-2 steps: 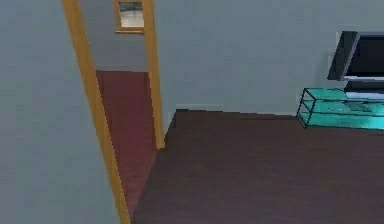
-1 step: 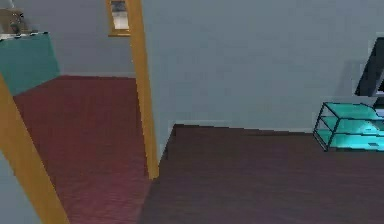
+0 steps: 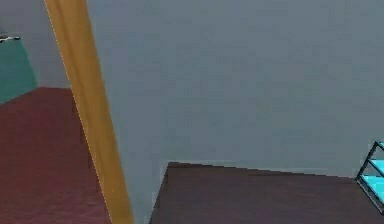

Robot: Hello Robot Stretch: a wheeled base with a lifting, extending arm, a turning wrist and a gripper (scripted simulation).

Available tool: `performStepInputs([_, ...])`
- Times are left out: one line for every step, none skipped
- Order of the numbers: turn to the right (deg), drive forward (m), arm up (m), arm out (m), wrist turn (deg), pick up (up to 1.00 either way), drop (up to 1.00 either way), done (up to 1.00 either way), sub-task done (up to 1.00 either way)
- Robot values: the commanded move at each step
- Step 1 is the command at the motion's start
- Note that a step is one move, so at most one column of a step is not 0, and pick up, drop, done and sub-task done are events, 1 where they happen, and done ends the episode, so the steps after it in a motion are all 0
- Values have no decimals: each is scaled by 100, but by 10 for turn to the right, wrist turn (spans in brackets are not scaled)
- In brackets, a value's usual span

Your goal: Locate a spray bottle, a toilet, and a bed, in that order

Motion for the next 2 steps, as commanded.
performStepInputs([-180,0,0,0,0,0,0,0,0])
performStepInputs([0,30,0,0,0,0,0,0,0])
